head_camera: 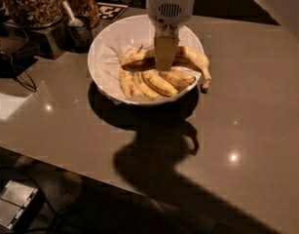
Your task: Pick banana from white bowl
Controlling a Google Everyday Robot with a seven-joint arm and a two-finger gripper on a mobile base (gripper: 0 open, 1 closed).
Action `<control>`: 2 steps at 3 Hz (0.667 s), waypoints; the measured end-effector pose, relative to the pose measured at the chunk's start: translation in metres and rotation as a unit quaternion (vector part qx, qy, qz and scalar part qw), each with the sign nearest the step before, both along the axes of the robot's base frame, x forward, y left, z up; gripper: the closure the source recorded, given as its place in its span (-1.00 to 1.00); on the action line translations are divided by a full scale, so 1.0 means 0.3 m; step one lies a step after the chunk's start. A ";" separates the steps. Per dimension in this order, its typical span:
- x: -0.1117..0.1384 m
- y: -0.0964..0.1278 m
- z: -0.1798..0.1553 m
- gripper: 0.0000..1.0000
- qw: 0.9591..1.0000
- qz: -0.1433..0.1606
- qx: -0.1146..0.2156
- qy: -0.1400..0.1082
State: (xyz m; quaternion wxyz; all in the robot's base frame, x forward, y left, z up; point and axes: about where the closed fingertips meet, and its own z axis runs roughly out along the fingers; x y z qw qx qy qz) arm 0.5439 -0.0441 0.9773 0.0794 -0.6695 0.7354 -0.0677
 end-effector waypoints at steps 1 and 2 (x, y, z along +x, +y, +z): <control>-0.044 -0.013 0.022 1.00 1.000 -0.023 0.003 -0.004; -0.091 -0.035 0.030 1.00 0.999 -0.052 0.007 -0.004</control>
Offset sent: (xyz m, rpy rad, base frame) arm -0.1125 -0.0670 0.0082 -0.1672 0.2327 -0.2233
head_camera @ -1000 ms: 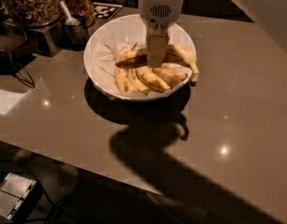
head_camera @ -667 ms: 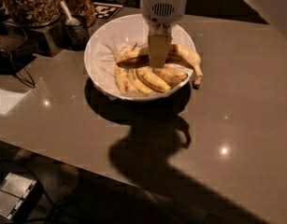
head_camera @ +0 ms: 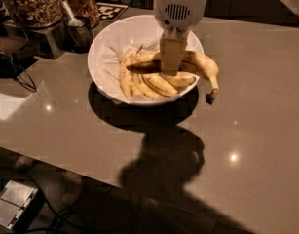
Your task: Pick banana from white bowl
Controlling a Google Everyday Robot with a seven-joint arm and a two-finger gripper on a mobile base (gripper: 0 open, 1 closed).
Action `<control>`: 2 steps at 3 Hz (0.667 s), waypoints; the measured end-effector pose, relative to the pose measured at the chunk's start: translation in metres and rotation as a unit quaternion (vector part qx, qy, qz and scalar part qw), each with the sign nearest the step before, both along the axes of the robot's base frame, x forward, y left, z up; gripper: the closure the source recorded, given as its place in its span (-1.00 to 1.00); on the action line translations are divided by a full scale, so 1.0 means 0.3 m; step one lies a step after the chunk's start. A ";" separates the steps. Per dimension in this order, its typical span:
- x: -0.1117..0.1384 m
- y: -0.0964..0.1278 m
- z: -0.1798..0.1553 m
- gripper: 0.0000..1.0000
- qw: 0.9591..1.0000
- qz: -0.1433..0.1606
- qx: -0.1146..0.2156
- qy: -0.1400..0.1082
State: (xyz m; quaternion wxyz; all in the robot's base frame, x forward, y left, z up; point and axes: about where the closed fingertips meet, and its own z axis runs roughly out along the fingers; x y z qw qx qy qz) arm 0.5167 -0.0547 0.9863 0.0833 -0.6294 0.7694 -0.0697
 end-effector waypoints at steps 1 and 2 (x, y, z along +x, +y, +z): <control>-0.044 -0.014 -0.007 1.00 1.000 -0.019 0.004 0.006; -0.041 -0.012 -0.006 1.00 1.000 -0.019 0.005 0.004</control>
Offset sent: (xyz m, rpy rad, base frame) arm -0.0117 -0.0037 -0.0019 0.0065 0.0108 -0.0338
